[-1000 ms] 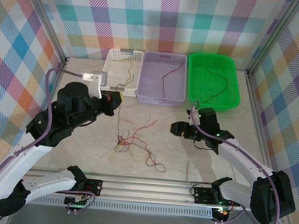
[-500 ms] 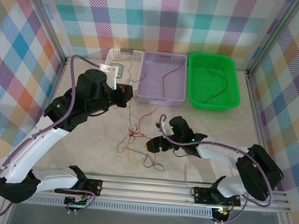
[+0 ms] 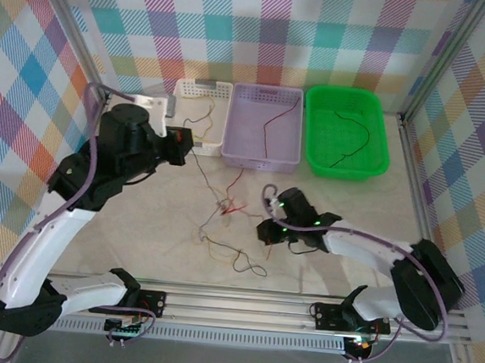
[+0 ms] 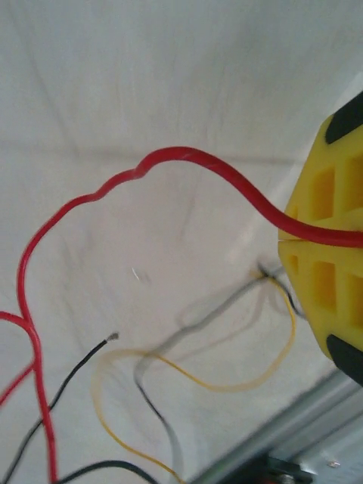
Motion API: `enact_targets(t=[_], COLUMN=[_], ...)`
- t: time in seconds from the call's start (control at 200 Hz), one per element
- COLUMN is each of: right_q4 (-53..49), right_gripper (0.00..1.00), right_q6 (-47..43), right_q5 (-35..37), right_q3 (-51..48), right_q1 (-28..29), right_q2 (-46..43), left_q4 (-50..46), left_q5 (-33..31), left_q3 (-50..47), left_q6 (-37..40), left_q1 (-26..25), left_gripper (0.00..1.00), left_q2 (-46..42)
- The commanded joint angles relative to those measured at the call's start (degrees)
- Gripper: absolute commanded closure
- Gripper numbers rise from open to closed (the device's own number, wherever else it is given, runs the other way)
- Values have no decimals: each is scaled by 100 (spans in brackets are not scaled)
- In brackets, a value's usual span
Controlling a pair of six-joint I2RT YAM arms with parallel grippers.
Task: Untangle the cables
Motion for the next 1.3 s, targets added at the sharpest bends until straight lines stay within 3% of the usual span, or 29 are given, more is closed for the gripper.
enact_targets(t=[0.0, 0.135, 0.3, 0.56, 0.98, 1.07, 1.195, 1.295], right_q4=[-1198, -1970, -2616, -3136, -3189, -3107, -3326, -2974], right_gripper=[100, 100, 100, 100, 100, 100, 100, 100], right_q6=[216, 162, 21, -176, 524, 611, 641, 653], right_q5=[500, 549, 388, -515, -600, -784, -513, -1059], right_q3=[-3, 70, 332, 531, 427, 401, 531, 430], right_q1=[-839, -1865, -2901, -4938, -6305, -6458, -6644, -6658], right_q2=[-935, -2013, -2607, -3180, -3527, -3525, -3611, -3738], left_q4=[-492, -780, -935, -1155, -999, -900, -792, -695], left_q5=[-283, -486, -677, -1777, -2878, -2682, -2506, -2022], left_q3=[219, 185, 144, 87, -743, -940, -1093, -1200], left_q6=[214, 250, 283, 539, 677, 604, 507, 356], left_q1=[238, 443, 648, 716, 750, 826, 1040, 1157], left_gripper=[100, 100, 100, 100, 100, 100, 100, 100], left_q2=[-305, -431, -548, -918, -1247, -1238, -1197, -1189])
